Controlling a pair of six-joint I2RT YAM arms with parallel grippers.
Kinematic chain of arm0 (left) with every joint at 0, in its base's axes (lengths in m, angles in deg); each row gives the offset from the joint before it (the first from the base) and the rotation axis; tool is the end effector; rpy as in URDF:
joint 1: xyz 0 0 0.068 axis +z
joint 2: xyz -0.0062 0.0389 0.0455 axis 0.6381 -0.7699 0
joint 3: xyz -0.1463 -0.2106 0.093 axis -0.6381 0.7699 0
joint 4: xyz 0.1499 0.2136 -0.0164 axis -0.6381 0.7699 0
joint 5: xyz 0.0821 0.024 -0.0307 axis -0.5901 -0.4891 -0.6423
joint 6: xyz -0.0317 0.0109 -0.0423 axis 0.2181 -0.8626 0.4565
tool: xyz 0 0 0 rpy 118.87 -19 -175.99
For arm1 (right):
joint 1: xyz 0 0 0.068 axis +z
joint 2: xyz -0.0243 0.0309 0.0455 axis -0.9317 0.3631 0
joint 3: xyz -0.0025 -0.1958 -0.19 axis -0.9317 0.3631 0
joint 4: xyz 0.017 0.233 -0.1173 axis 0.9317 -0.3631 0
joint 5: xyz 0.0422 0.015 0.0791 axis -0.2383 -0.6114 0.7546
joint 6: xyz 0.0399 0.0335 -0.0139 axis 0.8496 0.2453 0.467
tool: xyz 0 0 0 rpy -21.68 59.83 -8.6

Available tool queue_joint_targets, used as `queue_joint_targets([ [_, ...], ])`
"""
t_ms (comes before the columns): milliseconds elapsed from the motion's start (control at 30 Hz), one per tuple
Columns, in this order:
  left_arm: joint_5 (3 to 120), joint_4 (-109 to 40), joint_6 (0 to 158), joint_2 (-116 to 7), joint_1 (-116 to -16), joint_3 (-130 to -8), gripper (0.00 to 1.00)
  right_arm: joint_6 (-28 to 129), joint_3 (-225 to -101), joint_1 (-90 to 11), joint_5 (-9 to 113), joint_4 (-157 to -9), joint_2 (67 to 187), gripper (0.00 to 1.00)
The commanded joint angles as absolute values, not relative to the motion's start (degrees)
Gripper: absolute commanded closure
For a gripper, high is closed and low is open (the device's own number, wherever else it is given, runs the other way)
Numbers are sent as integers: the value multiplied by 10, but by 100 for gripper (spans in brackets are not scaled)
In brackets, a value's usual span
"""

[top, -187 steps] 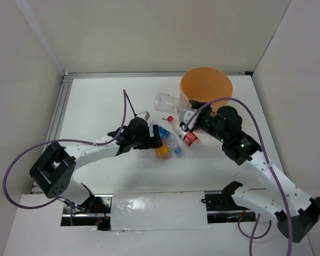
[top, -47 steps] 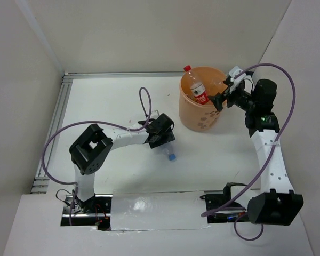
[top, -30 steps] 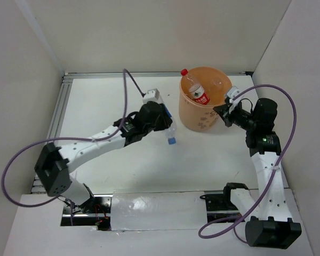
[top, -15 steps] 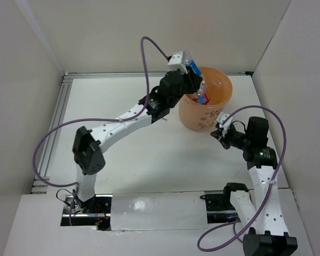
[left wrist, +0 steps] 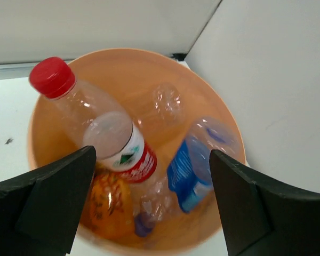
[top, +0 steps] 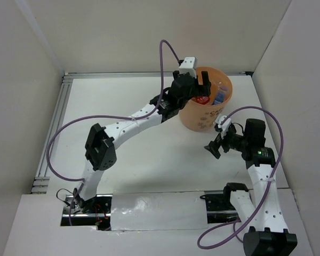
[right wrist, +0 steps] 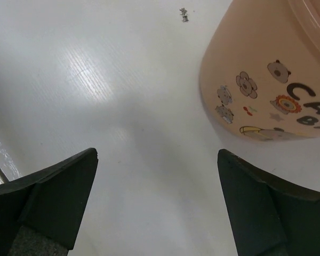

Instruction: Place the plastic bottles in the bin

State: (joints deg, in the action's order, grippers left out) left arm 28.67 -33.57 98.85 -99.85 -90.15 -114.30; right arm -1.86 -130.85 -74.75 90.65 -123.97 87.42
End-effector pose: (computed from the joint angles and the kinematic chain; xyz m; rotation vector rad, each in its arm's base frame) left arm 0.3347 -0.3825 0.3841 -0.0667 1.6542 -0.7532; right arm 0.1427 0.0107 0.2936 -1.0544 1.7548 0.3573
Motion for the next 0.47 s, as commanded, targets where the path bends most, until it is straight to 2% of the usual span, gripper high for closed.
queue_joint_targets([
  [0, 315, -391, 938, -884, -903, -1100, 0, 44, -1300, -756, 883, -1201, 873, 0],
  [200, 359, -420, 842, -637, -903, -812, 0, 130, -1308, -762, 804, -1159, 873, 0],
  [367, 370, -368, 898, -485, -840, -583, 0, 212, -1297, -749, 697, -1112, 885, 0],
  [433, 376, -356, 914, -428, -808, -531, 0, 228, -1292, -749, 661, -1091, 892, 0],
])
